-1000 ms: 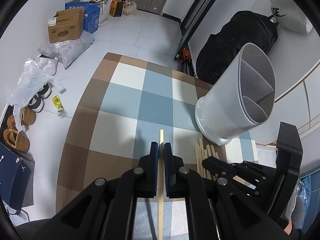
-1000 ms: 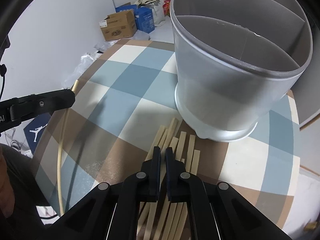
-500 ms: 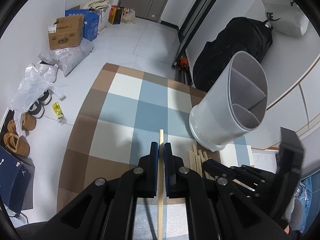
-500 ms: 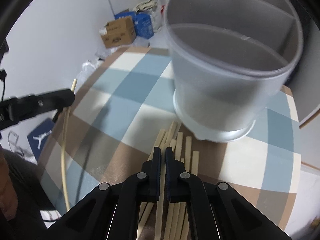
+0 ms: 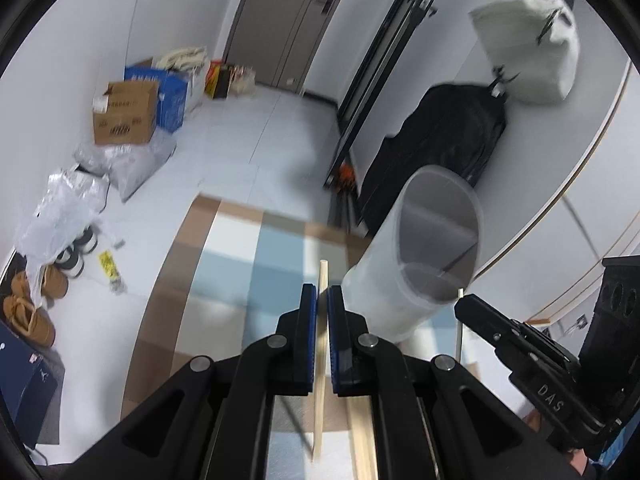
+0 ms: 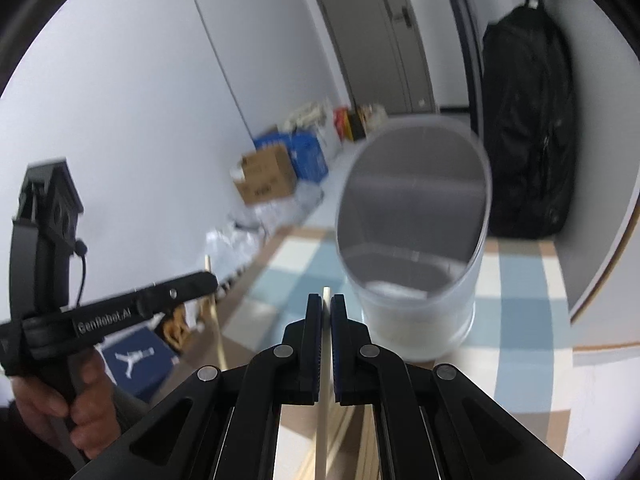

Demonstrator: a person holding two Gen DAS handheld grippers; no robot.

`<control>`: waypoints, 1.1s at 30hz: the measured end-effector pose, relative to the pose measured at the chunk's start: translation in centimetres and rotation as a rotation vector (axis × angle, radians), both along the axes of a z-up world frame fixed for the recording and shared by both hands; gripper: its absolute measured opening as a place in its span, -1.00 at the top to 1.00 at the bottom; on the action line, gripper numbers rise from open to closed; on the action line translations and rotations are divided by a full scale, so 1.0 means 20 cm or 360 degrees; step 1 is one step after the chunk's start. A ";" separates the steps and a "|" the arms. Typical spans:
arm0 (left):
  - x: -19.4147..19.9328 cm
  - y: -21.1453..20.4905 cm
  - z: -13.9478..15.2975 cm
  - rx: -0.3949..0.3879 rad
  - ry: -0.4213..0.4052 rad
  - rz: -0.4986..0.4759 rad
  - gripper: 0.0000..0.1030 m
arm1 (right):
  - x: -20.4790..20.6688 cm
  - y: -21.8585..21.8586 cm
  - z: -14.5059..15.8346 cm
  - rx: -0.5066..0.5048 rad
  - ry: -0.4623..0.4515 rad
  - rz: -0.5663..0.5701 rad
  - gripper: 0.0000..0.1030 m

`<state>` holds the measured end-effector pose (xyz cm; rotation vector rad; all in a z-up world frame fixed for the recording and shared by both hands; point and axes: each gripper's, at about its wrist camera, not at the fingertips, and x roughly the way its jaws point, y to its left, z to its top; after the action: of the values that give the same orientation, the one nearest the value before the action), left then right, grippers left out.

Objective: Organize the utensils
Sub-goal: 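Lift both held sticks up and carry them over the white holder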

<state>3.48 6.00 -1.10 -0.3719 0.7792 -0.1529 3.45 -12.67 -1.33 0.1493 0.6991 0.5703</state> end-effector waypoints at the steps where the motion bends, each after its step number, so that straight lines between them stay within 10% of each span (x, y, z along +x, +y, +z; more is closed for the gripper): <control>1: 0.00 -0.01 0.04 0.0013 -0.0038 0.0003 0.97 | 0.00 0.00 0.03 0.0021 -0.0032 -0.0006 0.93; 33: 0.22 -0.25 0.65 0.0104 -0.0434 -0.0285 0.97 | 0.46 -0.22 0.65 0.0221 -0.0644 -0.0195 0.93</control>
<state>7.85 1.10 11.84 -0.2129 0.5454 -0.3378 12.55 -17.04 11.69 0.1977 0.2553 0.5111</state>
